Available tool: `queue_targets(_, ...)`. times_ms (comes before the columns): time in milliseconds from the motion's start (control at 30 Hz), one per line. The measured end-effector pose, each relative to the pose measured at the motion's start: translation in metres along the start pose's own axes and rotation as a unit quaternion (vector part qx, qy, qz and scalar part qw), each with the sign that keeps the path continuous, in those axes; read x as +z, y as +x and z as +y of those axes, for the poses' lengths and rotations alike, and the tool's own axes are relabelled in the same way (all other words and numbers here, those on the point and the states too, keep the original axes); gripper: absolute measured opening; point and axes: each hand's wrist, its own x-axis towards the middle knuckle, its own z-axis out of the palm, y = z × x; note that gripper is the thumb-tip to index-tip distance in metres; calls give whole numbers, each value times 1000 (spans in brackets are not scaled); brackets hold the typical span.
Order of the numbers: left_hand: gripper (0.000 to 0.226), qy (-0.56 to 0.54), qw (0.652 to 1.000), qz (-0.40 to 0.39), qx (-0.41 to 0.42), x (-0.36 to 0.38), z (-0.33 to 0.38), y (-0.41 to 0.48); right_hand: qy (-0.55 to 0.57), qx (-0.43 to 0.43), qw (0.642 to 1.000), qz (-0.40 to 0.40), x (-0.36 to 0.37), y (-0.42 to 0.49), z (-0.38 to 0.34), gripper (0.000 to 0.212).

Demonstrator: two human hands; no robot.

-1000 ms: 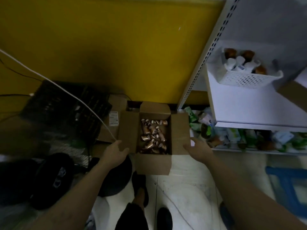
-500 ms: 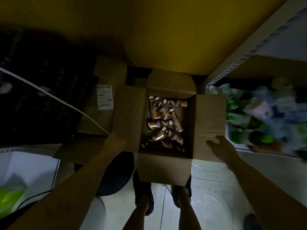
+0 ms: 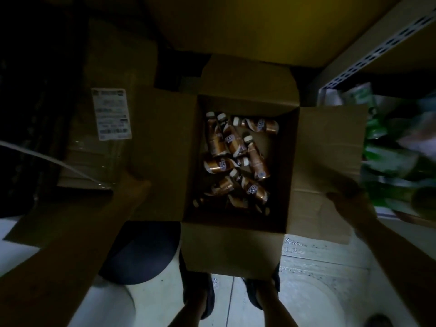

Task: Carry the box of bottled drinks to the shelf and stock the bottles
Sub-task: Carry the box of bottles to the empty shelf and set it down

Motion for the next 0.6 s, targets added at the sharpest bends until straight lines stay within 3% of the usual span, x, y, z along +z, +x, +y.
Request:
queue_targets(100,65,-4,999,31,22,-6,5,-15,79,20,996,-33,-8,-17,-3,56)
queue_targets(167,62,-36,999,1,32,-3,18,-33,101,17,994,-46,-10,-32,-8,45)
queue_targets(233,61,3,998,-59,33,6,30,-45,39,-13,996,-78,-11,-53,-23,36)
queue_targets(300,49,95,991,-80,48,17,40,-51,-27,-54,994,-93,-5,-63,-36,48)
queue_targets(367,31,115,989,-87,40,29,48,-53,-72,-78,989,-107,2,-65,-46,54)
queue_targets(600,48,209,974,-33,86,69,44,-50,-217,-97,966,-100,18,-62,-54,61)
